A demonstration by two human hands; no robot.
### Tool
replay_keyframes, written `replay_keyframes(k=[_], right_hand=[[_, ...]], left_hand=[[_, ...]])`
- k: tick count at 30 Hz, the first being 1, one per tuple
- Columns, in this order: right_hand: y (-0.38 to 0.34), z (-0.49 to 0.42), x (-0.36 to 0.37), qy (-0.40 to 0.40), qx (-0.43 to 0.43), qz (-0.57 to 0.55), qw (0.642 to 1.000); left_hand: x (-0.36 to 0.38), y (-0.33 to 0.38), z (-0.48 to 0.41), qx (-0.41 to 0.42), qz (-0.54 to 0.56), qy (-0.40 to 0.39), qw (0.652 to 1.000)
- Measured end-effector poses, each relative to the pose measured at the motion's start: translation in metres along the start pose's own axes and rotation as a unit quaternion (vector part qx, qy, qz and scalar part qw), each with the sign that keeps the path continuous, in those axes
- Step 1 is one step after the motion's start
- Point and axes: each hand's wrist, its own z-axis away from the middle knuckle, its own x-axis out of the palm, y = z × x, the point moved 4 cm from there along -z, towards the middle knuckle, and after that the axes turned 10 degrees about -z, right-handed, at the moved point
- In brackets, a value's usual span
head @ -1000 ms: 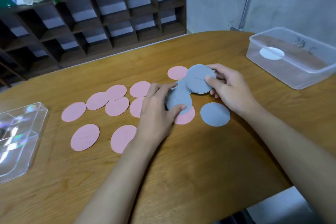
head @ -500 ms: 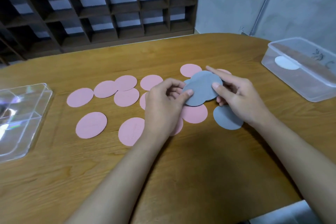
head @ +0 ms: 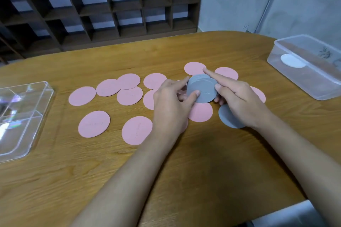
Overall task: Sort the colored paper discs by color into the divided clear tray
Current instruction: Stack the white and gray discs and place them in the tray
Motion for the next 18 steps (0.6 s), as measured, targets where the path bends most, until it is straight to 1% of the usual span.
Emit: replay_keyframes(k=[4,6,8,12,14,16,18], right_hand=[[-0.007,0.001,0.007,-0.027,-0.019,0.083,0.996],[-0.008,0.0,0.011,-0.024,-0.025,0.121,0.992],[-0.007,-0.001,0.01,-0.009,-0.035,0.137,0.99],[-0.007,-0.002,0.001,0.013,-0.064,0.128,0.99],[-0.003,-0.003,-0.006,0.024,-0.054,0.101,0.993],[0.002,-0.005,-0.016,0.052,-0.035,0.071,0.995],[0.006,-0.006,-0.027,0.091,-0.021,0.045,0.995]], left_hand=[[-0.001,0.0,0.001,0.005,-0.011,0.013,1.0],[0.0,0.001,0.001,0.013,-0.013,0.013,1.0],[0.001,0.002,0.001,0.017,-0.018,0.009,1.0],[0.003,0.004,0.001,0.033,-0.023,-0.016,0.999],[0.005,0.004,0.001,0.047,-0.028,-0.034,0.998],[0.008,0.0,0.001,0.066,-0.057,-0.057,0.995],[0.013,-0.004,-0.001,0.099,-0.112,-0.097,0.984]])
